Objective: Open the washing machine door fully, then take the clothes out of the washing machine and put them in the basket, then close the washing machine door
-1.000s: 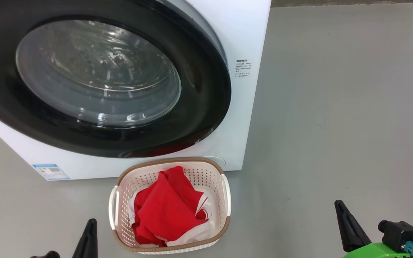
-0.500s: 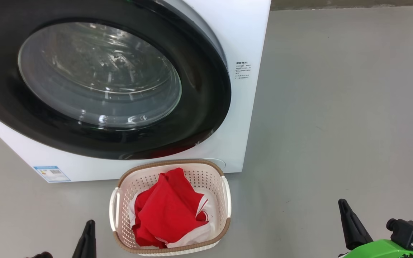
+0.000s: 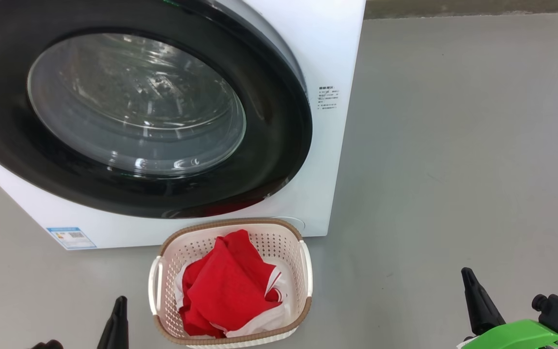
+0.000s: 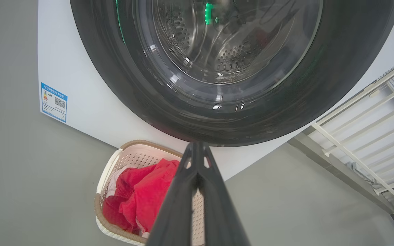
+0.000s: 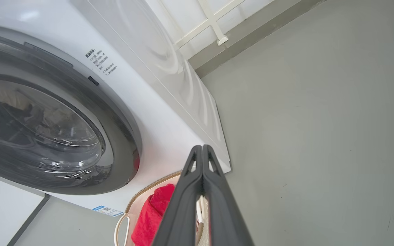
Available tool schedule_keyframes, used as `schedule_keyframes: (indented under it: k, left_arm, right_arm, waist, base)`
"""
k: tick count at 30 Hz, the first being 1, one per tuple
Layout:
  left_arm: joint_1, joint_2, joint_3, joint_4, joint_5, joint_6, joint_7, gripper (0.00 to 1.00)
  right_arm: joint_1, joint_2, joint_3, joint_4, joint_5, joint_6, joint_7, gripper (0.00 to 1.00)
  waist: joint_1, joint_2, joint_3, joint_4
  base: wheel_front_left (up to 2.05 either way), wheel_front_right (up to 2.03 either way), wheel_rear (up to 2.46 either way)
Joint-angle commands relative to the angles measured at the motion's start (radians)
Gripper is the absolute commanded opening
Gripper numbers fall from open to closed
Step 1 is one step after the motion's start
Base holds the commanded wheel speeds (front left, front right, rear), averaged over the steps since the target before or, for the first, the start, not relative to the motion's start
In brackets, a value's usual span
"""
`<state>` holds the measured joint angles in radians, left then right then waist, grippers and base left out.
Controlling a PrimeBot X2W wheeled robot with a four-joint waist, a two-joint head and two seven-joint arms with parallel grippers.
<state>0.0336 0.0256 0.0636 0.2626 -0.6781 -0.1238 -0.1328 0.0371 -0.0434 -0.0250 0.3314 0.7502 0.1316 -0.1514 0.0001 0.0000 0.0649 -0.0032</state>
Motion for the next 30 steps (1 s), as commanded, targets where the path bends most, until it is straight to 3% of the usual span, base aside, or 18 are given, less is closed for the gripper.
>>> schedule_keyframes:
  k: [1,30]
  left_arm:
    - [-0.041,0.014,0.017,-0.021,-0.027,-0.002,0.005,0.00]
    - [-0.077,0.018,0.029,-0.019,-0.352,-0.004,0.092,0.00]
  right_arm:
    - [-0.043,-0.017,-0.002,-0.028,0.023,0.000,0.004,0.00]
    - [-0.079,-0.021,-0.023,-0.050,0.332,0.000,0.089,0.00]
  waist:
    - [-0.0001,0.0000,-0.001,0.000]
    - [-0.0001,0.0000,-0.023,0.001]
  base:
    - [0.00,0.00,0.00]
    - [0.00,0.00,0.00]
